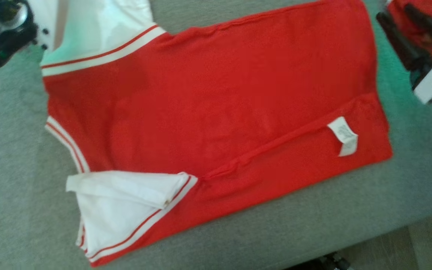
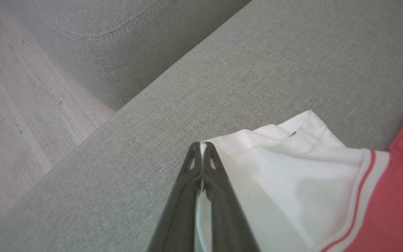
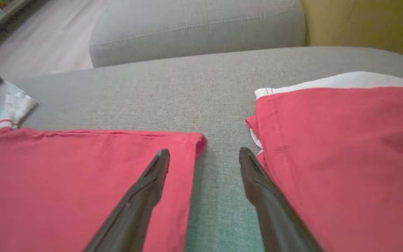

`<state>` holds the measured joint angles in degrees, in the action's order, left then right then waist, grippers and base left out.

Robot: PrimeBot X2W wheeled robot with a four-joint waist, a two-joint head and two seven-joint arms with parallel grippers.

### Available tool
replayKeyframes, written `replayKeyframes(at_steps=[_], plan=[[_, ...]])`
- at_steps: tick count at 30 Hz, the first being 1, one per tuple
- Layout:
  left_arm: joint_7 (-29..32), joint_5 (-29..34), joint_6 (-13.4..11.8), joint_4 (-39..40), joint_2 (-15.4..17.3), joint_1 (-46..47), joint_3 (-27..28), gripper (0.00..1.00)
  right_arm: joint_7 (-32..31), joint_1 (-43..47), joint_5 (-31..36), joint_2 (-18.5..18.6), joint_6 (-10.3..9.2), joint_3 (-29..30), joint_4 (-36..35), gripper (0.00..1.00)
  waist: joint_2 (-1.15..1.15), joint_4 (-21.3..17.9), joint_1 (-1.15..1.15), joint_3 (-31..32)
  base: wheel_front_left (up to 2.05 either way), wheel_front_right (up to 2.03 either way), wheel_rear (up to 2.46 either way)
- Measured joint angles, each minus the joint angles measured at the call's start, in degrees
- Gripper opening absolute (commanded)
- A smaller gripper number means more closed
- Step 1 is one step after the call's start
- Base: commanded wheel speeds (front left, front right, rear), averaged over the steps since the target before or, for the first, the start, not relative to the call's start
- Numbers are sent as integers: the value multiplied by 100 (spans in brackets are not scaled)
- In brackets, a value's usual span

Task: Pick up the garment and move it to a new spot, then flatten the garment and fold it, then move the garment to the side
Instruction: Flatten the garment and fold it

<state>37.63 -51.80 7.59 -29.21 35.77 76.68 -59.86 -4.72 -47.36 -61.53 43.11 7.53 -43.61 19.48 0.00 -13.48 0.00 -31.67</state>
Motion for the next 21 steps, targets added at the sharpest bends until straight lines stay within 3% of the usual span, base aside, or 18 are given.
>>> replayKeyframes(at_steps=[7,21], plan=[[-345,-164,0,7,-157,333,-408,0,-296,-642,111,11,0,-465,824,100,0,419,0,-162,0,0,0],[-781,-503,0,48,-196,770,-1132,0,-149,-1256,160,52,0,-1226,1426,100,0,763,0,-305,0,0,0]])
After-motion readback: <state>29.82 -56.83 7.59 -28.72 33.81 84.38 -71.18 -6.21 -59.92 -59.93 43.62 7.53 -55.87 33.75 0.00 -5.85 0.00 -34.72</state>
